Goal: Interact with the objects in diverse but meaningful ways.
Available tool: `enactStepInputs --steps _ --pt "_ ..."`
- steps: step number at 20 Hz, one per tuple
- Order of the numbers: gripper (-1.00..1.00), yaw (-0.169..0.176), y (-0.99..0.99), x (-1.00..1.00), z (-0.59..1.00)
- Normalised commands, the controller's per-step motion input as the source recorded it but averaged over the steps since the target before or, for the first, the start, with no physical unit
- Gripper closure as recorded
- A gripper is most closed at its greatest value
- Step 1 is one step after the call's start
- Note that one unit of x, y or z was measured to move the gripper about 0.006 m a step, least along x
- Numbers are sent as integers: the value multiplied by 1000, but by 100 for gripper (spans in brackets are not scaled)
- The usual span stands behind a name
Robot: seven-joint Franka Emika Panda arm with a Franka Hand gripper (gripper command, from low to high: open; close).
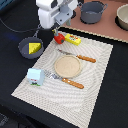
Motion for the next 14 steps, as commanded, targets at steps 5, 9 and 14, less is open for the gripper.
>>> enactStepInputs --steps 5,9,14 --pt "-100 1 135 0 -285" --pt "-100 0 96 0 -311" --pt "-100 0 43 21 -317"
